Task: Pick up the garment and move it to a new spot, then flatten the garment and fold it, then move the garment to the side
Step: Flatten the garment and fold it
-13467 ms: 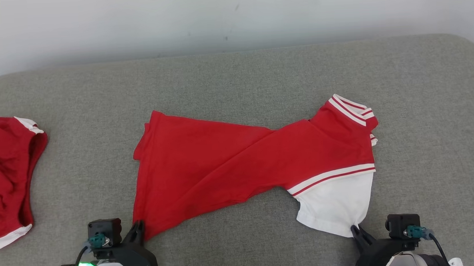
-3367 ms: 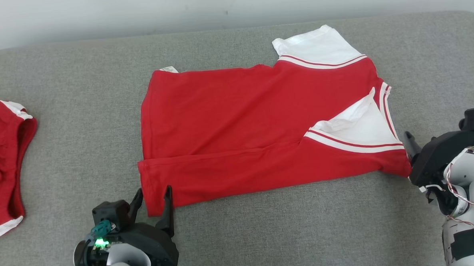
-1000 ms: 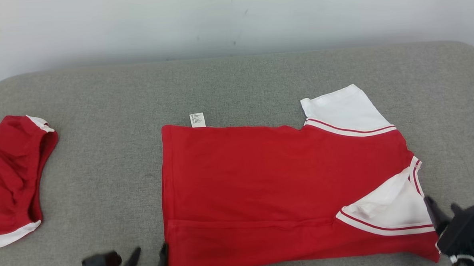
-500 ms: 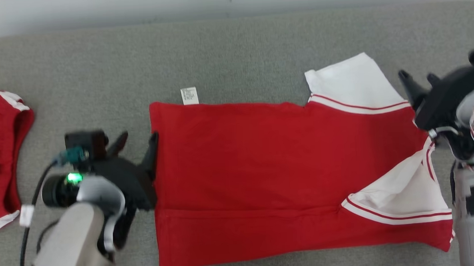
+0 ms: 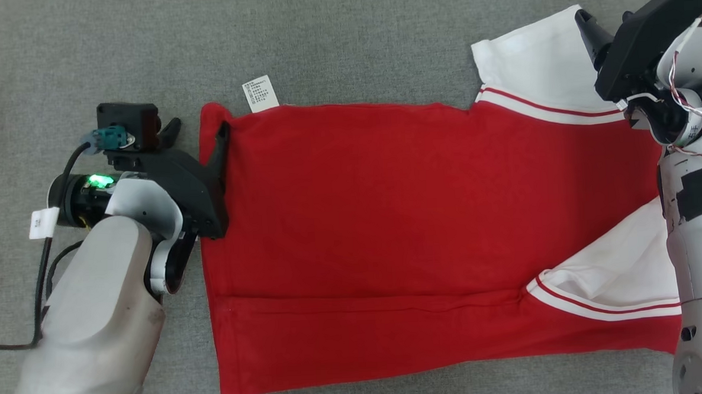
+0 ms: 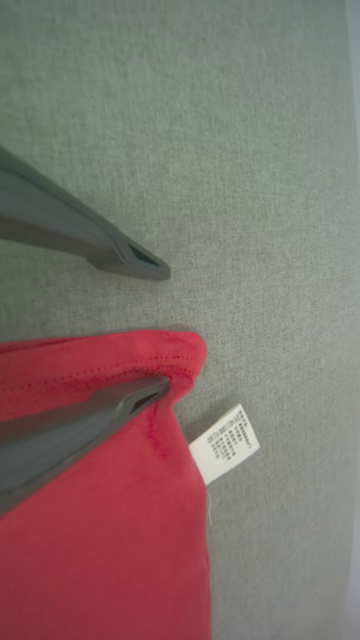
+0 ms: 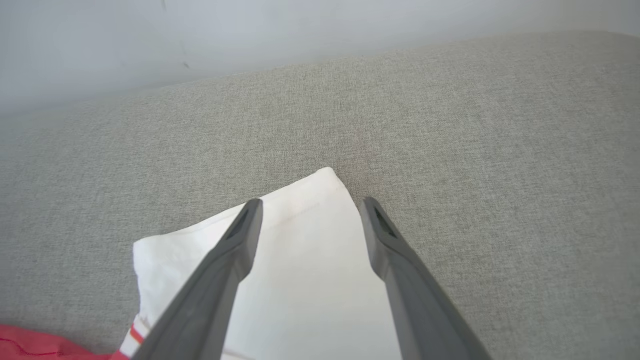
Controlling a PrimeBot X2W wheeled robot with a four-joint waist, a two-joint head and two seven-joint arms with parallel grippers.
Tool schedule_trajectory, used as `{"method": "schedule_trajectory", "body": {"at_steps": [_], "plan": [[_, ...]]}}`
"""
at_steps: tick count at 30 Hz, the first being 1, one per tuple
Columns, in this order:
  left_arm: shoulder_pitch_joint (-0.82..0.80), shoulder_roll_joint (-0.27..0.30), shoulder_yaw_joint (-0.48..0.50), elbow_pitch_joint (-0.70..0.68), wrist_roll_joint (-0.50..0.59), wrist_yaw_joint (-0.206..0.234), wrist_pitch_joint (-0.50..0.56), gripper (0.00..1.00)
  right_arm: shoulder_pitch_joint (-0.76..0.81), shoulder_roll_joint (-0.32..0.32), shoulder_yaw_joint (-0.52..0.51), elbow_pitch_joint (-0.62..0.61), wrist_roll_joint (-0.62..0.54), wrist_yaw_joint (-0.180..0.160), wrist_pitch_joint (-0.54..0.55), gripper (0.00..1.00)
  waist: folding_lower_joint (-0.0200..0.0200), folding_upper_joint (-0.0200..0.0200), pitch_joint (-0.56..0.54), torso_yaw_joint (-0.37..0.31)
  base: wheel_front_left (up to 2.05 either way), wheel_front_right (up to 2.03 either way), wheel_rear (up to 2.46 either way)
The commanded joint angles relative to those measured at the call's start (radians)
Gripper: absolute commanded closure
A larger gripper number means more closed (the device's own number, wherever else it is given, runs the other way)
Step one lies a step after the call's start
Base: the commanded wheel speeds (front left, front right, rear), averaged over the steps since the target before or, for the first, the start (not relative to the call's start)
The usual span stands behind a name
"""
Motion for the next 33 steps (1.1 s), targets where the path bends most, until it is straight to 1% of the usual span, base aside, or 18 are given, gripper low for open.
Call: {"method": "schedule_trajectory", "body": {"at_steps": [1, 4, 7, 12, 13, 15, 19, 22, 27, 32, 33], "plan": [[-0.015, -0.005, -0.006, 0.015, 0.007, -0.006, 0.001, 0.0, -0.023, -0.003, 0.001, 0.026, -0.008, -0.002, -0.017, 0.0, -0.0004, -0.0002, 0.02, 0.01, 0.0, 0.0, 0.0], [-0.026, -0.009, -0.017, 0.047, 0.015, -0.009, -0.005, 0.0, -0.053, -0.006, 0.02, 0.08, -0.015, -0.002, -0.031, 0.0, -0.0004, -0.0002, 0.023, 0.016, 0.0, 0.0, 0.0], [-0.044, -0.01, -0.033, 0.07, 0.021, -0.024, 0.004, 0.0, -0.078, -0.015, 0.029, 0.125, -0.02, -0.002, -0.046, 0.0, -0.0004, -0.0002, 0.027, 0.022, 0.0, 0.0, 0.0], [-0.07, -0.017, -0.063, 0.103, 0.022, -0.064, 0.034, 0.0, -0.113, -0.034, 0.031, 0.201, -0.041, -0.002, -0.067, 0.0, -0.0004, -0.0002, 0.03, 0.035, 0.0, 0.0, 0.0], [-0.072, -0.017, -0.065, 0.111, 0.013, -0.073, 0.041, 0.17, -0.119, -0.038, 0.03, 0.214, -0.046, -0.002, -0.072, 0.0, -0.0004, -0.0002, 0.031, 0.037, 0.0, 0.0, 0.0], [-0.081, -0.016, -0.072, 0.125, -0.001, -0.101, 0.068, 1.0, -0.133, -0.048, 0.034, 0.244, -0.055, -0.002, -0.075, 0.0, -0.0004, -0.0002, 0.037, 0.041, 0.0, 0.0, 0.0], [-0.094, -0.001, -0.084, 0.139, -0.028, -0.14, 0.128, 1.0, -0.174, -0.063, 0.044, 0.286, -0.073, -0.002, -0.091, 0.0, -0.0004, -0.0002, 0.054, 0.05, 0.0, 0.0, 0.0], [-0.11, 0.004, -0.079, 0.131, -0.047, -0.149, 0.142, 1.0, -0.198, -0.075, 0.049, 0.322, -0.088, -0.002, -0.09, 0.0, -0.0004, -0.0002, 0.069, 0.06, 0.0, 0.0, 0.0], [-0.114, -0.001, -0.078, 0.118, -0.054, -0.148, 0.145, 1.0, -0.219, -0.088, 0.058, 0.37, -0.123, -0.002, -0.074, 0.0, -0.0004, -0.0002, 0.085, 0.069, 0.0, 0.0, 0.0], [-0.116, -0.006, -0.081, 0.105, -0.06, -0.146, 0.141, 1.0, -0.213, -0.096, 0.081, 0.44, -0.145, -0.002, -0.025, 0.0, -0.0004, -0.0002, 0.101, 0.076, 0.0, 0.0, 0.0], [-0.116, -0.005, -0.081, 0.105, -0.061, -0.145, 0.139, 1.0, -0.211, -0.092, 0.087, 0.455, -0.144, -0.002, -0.007, 0.07, -0.0004, -0.0002, 0.103, 0.075, 0.0, 0.0, 0.0]]}}
